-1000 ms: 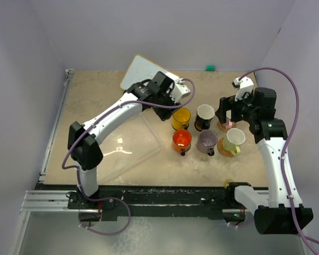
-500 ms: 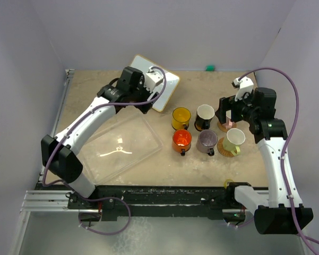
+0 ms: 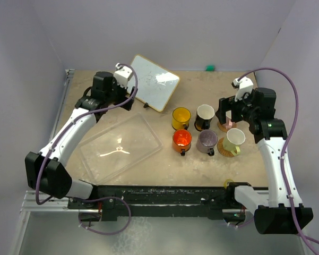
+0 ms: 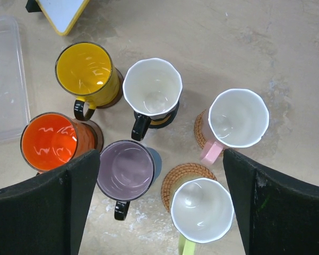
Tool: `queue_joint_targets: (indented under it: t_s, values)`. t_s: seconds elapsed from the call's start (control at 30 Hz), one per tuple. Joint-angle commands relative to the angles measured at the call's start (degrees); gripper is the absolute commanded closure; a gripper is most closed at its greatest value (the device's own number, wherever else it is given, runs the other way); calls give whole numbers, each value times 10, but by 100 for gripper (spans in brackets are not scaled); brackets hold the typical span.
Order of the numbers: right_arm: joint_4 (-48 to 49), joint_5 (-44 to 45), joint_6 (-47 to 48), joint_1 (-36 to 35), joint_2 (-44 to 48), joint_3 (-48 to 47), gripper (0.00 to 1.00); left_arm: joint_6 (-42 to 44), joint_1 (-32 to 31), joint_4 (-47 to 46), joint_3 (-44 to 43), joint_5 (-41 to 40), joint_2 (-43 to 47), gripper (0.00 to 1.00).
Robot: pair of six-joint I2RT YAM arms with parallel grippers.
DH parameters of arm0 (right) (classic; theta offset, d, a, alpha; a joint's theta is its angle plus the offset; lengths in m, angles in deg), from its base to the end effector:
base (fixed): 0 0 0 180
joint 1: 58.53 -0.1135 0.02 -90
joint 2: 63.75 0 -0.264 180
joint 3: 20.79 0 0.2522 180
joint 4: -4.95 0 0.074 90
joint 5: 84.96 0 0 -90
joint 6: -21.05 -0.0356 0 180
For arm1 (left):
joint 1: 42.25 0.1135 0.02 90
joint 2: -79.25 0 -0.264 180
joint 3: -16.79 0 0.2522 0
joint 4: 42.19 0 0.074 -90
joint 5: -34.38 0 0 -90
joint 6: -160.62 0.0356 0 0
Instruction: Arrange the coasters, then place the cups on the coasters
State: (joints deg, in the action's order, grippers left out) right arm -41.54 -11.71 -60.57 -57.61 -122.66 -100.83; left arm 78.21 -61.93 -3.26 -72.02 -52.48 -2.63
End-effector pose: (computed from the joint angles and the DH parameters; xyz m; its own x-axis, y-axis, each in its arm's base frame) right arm 0.2167 0.0068 0.3842 -0.3880 -0.1333 -0.9120 -0.3048 0.9524 -0.0096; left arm 0.3063 -0.1116 0.3472 -0.4444 0.2990 -0.8445 0.4426 0.8929 0.0832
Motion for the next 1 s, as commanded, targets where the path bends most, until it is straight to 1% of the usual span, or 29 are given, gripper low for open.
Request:
queue_joint_targets:
  t_s: [0.0,0.03,0.17,0.3,0.43,0.53,0.63,0.8,0.97]
  values:
    - [13,13,13,3,1,-6,0,-30,23,-106,41,3,42,2]
    - [13,15,14,3,2,-6,0,-31,27,-116,49,2,47,0]
    - [21,34,21,3,8,-5,0,-25,50,-148,82,-3,68,6]
    - [32,49,24,3,18,-2,0,-4,77,-176,101,-12,85,7]
    - [38,54,23,3,24,2,0,-3,85,-201,121,-35,101,7]
    - [37,61,23,3,21,0,0,-21,85,-213,130,-47,118,6]
    - [39,68,23,3,20,1,0,-35,89,-219,137,-42,132,6]
    - [44,74,24,3,25,2,0,-39,119,-219,152,-34,143,7]
    - [43,78,25,3,15,2,0,-41,120,-233,166,-26,149,7]
